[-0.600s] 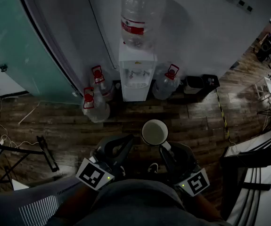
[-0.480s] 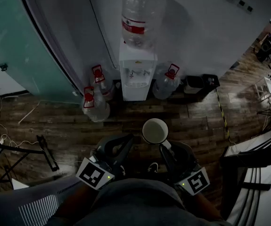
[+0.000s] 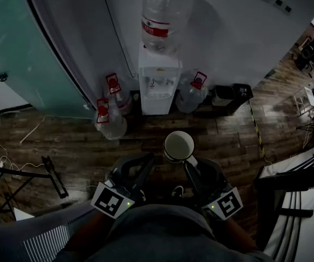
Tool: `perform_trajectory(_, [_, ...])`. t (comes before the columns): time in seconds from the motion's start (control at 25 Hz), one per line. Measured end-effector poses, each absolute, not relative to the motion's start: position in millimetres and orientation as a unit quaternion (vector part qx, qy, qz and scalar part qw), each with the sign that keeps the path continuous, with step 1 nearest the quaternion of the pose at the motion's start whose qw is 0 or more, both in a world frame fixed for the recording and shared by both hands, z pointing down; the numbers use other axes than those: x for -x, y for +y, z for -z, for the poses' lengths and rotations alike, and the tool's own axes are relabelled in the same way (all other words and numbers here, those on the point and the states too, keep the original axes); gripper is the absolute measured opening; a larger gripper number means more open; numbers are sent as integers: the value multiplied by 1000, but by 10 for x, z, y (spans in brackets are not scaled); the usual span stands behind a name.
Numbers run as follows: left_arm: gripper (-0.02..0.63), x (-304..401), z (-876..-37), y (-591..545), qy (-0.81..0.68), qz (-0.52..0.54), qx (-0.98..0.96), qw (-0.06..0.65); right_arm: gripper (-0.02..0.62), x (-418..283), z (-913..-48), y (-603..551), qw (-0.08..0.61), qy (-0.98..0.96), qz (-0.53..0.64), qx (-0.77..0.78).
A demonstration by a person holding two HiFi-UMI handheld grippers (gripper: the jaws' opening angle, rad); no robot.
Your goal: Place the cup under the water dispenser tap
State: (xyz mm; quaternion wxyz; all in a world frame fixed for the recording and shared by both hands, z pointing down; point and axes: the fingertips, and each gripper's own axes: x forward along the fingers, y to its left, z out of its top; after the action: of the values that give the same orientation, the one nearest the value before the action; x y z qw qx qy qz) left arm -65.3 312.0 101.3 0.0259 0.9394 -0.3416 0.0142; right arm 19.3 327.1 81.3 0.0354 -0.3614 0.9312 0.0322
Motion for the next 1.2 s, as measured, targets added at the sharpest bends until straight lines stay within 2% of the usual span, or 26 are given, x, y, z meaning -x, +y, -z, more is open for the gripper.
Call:
perform_trajectory(0.12, [8,724,-1048,3123,-343,-11,-939,24,60,-116,-753,3260,68,928,-51,362])
perform_trajectory(0.52, [8,995,-1096,3123,-335,5,-942,15,60,149,-953,3217,23,918,-22,394])
perform_trajectory(0.88, [8,1099,-1215,2978,-335,7,-942,23,60,222,-1015,3039,38,908,-20,416])
perform_trajectory(1.2, [8,852,-1242,2449,-352,6,-936,20,60,19,-1040,2549,48,917,-26,395])
